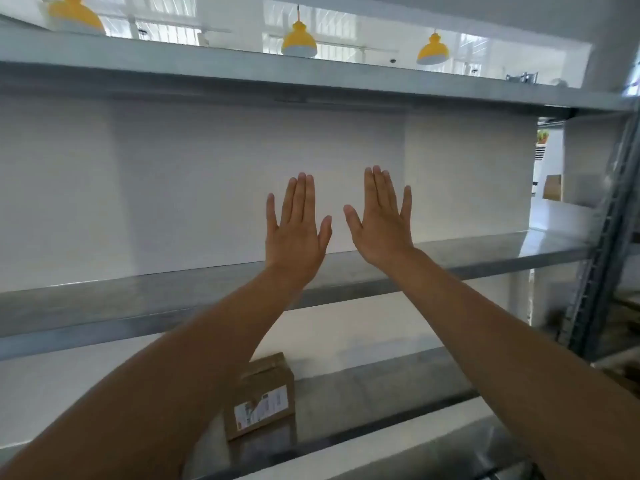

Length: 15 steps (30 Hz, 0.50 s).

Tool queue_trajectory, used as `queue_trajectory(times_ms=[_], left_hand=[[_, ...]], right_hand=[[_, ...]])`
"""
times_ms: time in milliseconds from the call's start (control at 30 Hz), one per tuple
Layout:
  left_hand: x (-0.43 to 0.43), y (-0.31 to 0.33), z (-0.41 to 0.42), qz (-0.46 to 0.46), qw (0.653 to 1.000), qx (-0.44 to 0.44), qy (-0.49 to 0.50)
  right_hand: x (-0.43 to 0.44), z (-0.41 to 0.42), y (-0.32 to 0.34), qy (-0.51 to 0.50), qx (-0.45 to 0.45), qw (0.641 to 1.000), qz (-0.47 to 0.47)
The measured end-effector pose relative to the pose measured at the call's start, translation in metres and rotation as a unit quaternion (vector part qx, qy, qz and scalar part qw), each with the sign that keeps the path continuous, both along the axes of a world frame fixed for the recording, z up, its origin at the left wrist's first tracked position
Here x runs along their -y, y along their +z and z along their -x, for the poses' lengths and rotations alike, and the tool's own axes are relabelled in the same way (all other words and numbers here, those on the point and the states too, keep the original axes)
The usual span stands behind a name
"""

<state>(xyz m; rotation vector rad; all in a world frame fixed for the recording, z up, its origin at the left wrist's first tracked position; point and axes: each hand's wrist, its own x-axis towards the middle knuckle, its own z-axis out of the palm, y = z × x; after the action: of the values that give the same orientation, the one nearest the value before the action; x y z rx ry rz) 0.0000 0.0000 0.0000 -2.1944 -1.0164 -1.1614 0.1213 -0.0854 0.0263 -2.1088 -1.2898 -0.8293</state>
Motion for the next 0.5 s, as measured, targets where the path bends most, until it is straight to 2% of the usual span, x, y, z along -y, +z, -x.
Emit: queue_trajectory(times_ms=[133,500], left_hand=[[0.020,-0.003,-0.052,0.000,0.999,0.007,-0.050],[0.108,-0.028,-0.181,0.036,0.986,-0.050,-0.156]], right_hand=[[0.033,-0.039,-0.001,-0.059,0.005,0.998,-0.002],[0.150,-0.162,-0.019,-0.174,-0.016,0.985,0.006]])
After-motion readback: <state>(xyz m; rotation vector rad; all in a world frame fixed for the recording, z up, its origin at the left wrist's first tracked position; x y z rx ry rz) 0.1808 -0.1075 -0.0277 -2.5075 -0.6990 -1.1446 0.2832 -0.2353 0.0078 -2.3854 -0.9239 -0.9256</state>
